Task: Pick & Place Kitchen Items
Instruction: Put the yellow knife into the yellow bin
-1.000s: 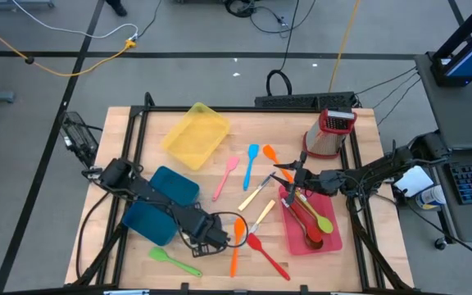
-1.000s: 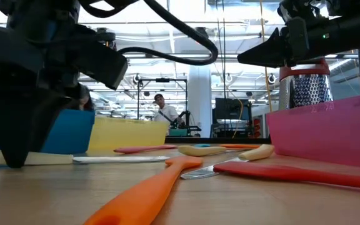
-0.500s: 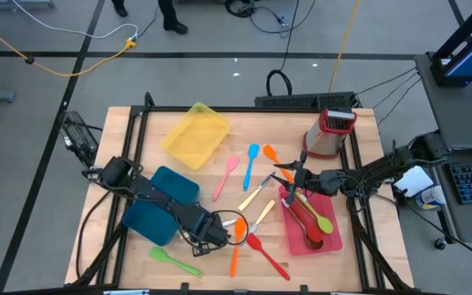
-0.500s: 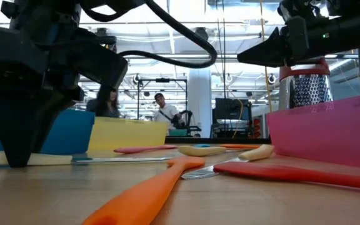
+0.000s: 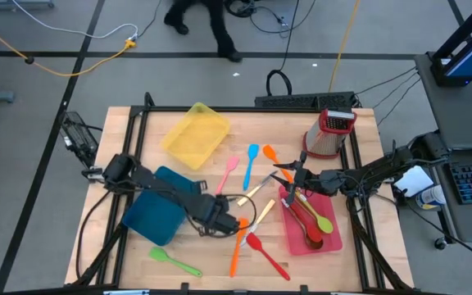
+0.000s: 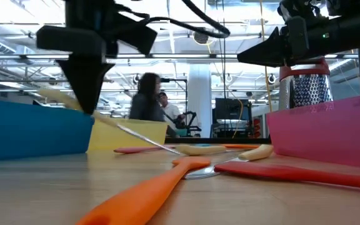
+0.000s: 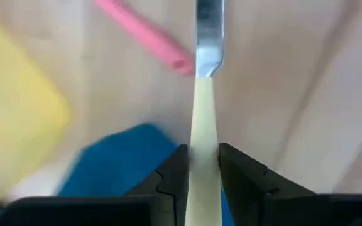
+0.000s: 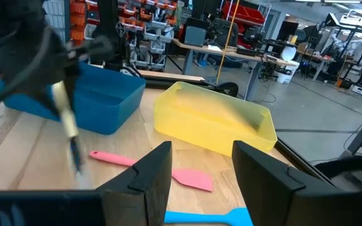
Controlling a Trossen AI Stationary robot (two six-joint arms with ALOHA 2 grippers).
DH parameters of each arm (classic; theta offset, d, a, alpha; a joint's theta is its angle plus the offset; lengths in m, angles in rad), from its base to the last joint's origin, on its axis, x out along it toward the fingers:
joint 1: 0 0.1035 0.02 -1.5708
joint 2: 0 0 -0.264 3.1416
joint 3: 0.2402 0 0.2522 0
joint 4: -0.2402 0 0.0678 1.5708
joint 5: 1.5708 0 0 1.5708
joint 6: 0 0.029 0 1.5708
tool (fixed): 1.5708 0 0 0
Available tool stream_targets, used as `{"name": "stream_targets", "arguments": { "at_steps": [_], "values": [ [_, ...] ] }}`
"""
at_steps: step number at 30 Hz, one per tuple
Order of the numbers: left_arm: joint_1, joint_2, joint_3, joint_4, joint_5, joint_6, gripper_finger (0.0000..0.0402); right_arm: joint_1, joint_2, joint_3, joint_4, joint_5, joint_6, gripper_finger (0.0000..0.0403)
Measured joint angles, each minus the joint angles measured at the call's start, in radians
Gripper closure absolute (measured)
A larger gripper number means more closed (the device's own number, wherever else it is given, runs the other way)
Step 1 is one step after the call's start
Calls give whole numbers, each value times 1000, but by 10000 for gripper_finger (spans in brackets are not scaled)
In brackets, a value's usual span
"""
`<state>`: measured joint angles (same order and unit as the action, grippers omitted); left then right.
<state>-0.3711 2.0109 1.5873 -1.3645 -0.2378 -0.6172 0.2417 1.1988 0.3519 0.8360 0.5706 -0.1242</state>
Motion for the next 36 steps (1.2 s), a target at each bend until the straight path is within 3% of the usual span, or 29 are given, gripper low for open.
{"name": "stream_targets", "arguments": {
  "at_steps": [6,13,17,22,27,36],
  "values": [
    [60,-1,120,-212,-98,48,310,0,0,0,-2,0,0,243],
    [175,-43,124,-207,-89,125,309,0,0,0,-2,0,0,243],
    [216,-49,110,-59,-30,105,309,0,1,0,-12,-37,0,243],
    [191,-45,102,112,77,170,309,0,1,0,-11,-140,0,243],
    [164,-31,86,123,100,125,308,0,1,0,-4,-182,0,243],
    [134,-26,-102,216,178,57,308,0,0,0,-2,-182,0,243]
  ]
}}
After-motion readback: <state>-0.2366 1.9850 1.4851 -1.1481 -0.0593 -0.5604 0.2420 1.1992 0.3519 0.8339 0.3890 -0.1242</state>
